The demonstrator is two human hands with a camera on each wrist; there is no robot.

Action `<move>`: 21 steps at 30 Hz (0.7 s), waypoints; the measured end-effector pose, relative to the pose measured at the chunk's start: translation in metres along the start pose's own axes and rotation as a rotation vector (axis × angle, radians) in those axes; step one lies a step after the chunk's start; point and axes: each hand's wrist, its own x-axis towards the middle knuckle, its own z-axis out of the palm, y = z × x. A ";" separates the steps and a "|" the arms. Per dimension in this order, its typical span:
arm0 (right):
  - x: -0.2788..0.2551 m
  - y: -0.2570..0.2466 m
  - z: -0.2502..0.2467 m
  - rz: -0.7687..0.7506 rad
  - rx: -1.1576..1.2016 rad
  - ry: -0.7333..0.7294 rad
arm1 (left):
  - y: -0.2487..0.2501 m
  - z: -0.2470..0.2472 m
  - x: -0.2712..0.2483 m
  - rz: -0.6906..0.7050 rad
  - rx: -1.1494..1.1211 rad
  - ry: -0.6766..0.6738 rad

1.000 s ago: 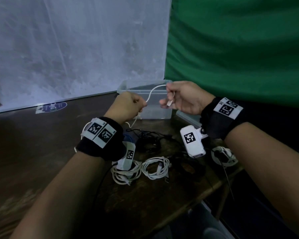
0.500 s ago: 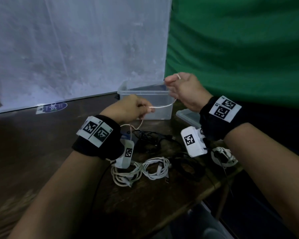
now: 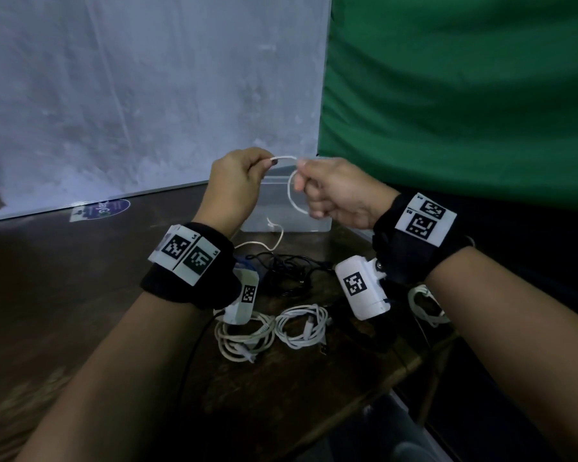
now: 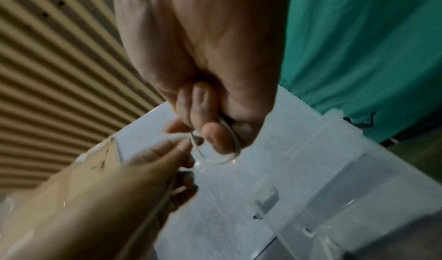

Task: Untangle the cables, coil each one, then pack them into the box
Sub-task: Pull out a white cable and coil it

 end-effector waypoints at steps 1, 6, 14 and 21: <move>0.002 -0.002 -0.001 -0.025 0.086 0.041 | 0.000 0.000 -0.001 -0.038 0.007 -0.060; 0.005 -0.016 -0.005 -0.095 0.530 0.136 | 0.005 0.006 -0.007 -0.140 0.090 -0.431; 0.017 -0.014 -0.023 -0.252 0.438 0.372 | 0.005 -0.008 -0.010 -0.182 0.174 -0.742; 0.014 0.008 -0.022 -0.106 -0.381 0.359 | 0.015 -0.014 -0.005 -0.170 0.049 -0.432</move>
